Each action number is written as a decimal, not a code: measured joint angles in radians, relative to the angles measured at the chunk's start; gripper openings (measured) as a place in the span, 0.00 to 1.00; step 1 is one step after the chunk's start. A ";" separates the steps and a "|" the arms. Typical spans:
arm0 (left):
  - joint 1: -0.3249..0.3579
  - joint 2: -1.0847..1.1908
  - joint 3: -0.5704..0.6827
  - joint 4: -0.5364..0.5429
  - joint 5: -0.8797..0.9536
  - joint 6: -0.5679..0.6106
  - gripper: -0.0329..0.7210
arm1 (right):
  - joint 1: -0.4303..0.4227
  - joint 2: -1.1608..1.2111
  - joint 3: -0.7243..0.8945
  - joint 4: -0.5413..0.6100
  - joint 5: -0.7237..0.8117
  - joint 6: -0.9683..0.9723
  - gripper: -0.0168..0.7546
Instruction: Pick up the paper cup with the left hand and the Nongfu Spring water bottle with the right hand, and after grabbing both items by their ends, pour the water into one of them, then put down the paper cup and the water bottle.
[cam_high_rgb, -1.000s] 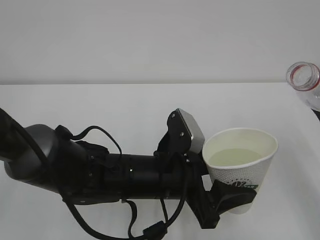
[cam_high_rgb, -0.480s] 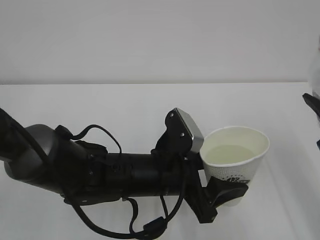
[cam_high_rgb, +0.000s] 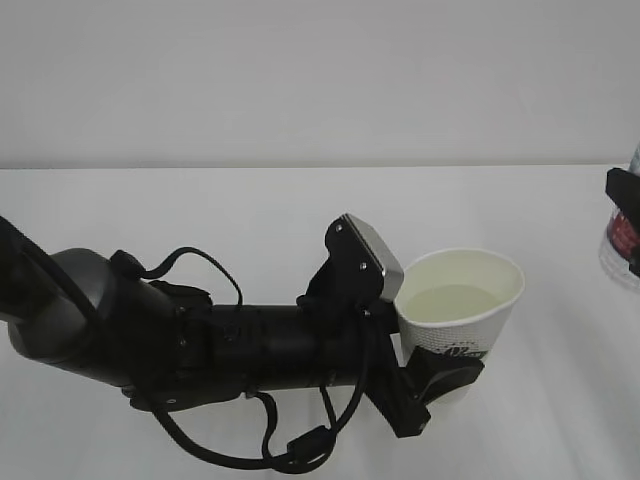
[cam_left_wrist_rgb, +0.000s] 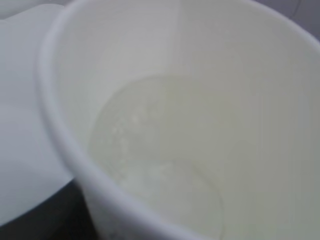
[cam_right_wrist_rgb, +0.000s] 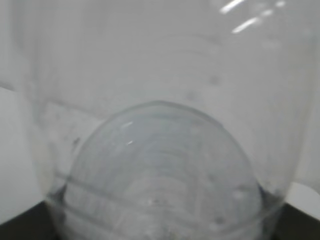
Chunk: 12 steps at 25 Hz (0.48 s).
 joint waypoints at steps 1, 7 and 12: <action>0.002 0.000 0.000 -0.004 0.004 0.002 0.70 | 0.000 0.000 0.000 0.000 0.000 0.028 0.62; 0.008 0.000 0.000 -0.048 0.006 0.005 0.70 | 0.000 0.000 0.000 0.000 0.000 0.176 0.62; 0.010 0.000 0.000 -0.052 0.006 0.006 0.70 | 0.000 0.033 0.000 0.000 0.000 0.186 0.62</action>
